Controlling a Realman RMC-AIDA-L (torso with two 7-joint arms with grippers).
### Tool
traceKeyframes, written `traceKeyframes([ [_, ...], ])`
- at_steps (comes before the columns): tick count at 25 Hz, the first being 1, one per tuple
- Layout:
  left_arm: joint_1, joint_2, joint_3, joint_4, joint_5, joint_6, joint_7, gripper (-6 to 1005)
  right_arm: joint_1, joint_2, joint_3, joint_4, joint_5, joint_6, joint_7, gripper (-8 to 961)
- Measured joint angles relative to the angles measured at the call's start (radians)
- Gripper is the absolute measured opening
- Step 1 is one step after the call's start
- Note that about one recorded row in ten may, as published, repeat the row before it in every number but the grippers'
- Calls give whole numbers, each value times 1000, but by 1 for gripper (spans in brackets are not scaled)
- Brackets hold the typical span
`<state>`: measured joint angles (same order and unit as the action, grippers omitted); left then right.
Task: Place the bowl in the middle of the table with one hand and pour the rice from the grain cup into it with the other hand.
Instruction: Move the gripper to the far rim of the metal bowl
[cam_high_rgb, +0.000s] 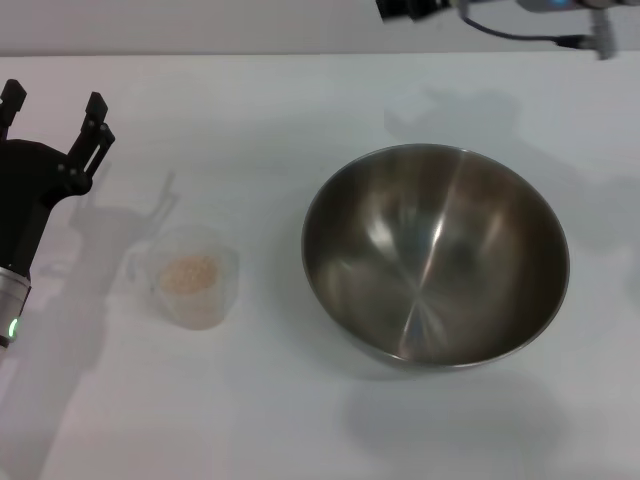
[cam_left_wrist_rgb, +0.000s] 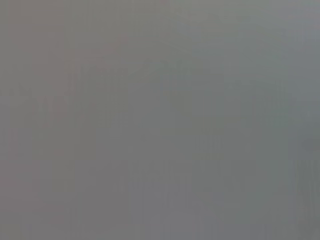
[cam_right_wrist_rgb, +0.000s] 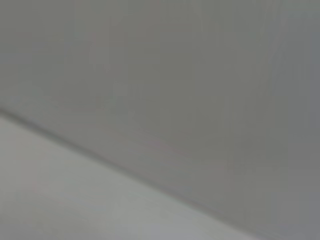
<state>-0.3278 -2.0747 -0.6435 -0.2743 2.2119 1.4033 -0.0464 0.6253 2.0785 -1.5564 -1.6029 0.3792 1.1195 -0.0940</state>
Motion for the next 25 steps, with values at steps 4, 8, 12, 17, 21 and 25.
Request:
traceKeyframes([
  [4,-1,0,-5,0,0,0,-1,861,45,-2,99,7,30,227,-119,663],
  [8,-3,-1,-8,0,0,0,-1,861,74,-3,178,42,38,366,-225,659],
  [12,-3,-1,-8,0,0,0,-1,862,90,-4,242,84,44,452,-328,655],
  [17,-4,-1,-8,0,0,-1,-1,862,94,-5,287,149,45,489,-436,650],
  [21,-2,-1,-8,-1,0,-2,-1,862,90,-6,301,195,42,487,-490,646],
  [25,0,-1,-7,-3,0,-2,-1,862,85,-6,314,231,42,479,-529,642],
])
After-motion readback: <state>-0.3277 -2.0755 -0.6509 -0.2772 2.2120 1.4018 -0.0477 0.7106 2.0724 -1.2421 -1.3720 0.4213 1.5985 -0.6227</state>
